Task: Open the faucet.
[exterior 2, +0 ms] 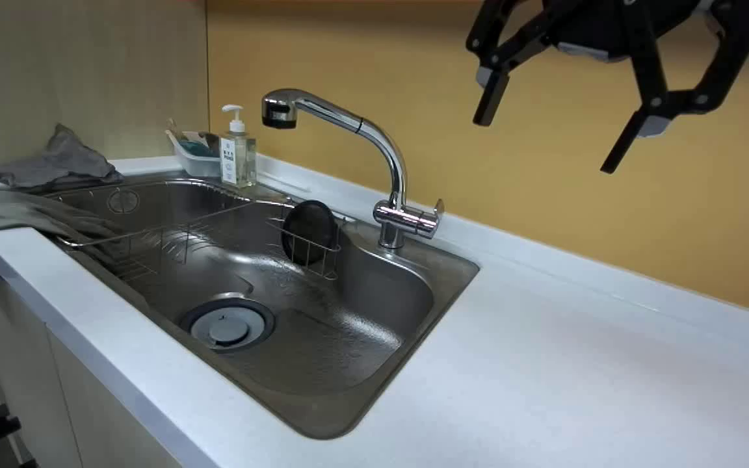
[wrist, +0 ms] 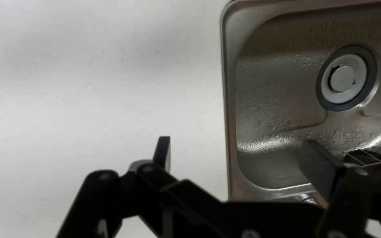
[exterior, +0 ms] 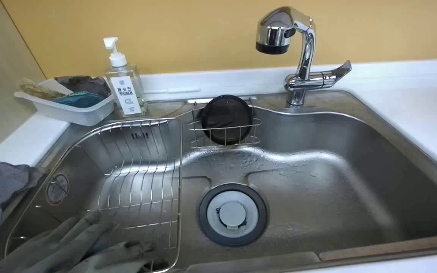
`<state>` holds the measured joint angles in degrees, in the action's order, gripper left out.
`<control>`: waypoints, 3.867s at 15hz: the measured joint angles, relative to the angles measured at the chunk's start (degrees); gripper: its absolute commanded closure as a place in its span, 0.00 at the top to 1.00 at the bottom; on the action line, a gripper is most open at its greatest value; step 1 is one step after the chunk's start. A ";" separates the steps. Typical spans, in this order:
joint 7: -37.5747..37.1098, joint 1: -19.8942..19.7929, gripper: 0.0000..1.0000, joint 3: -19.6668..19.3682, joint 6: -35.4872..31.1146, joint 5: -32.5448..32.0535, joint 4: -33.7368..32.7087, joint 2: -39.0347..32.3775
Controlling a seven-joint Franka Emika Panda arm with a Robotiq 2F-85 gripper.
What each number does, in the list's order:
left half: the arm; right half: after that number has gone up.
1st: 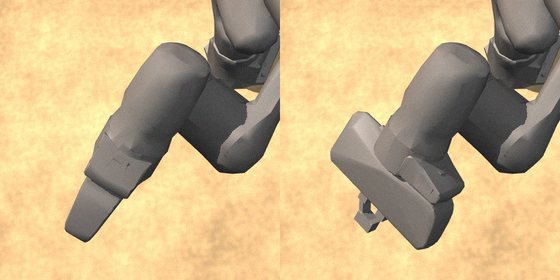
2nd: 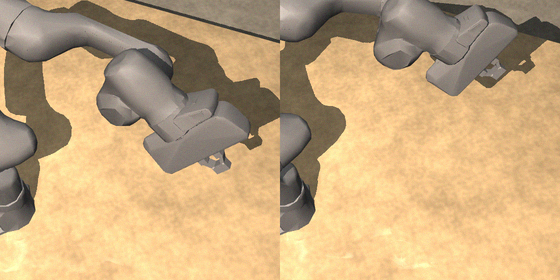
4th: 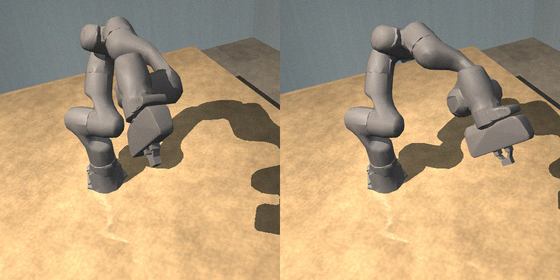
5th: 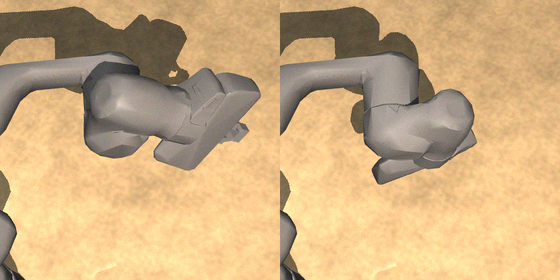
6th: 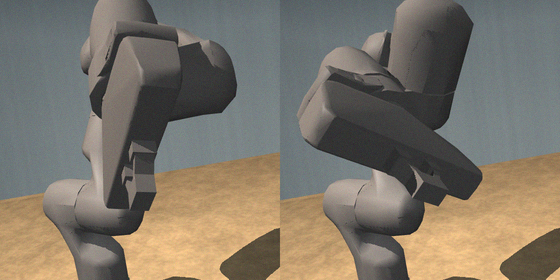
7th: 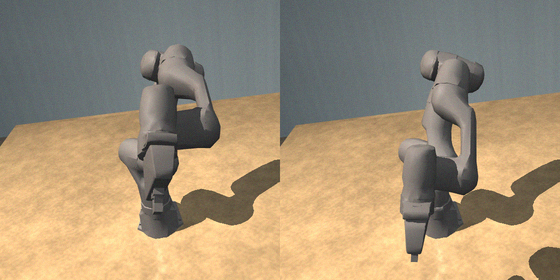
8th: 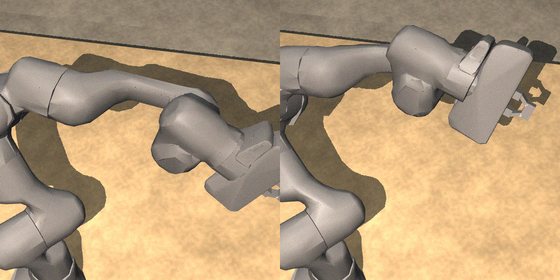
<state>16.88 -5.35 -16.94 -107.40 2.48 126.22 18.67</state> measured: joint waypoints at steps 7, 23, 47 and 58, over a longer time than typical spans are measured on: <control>0.04 0.00 1.00 0.00 -0.08 0.00 -0.01 -0.03; -4.15 0.02 1.00 7.33 -15.32 0.01 4.45 -1.67; -14.36 5.25 1.00 16.27 -58.55 2.25 7.13 -21.04; -14.40 5.39 1.00 17.74 -71.08 2.24 2.66 -32.03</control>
<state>2.48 0.04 0.80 -178.49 4.72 128.88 -13.36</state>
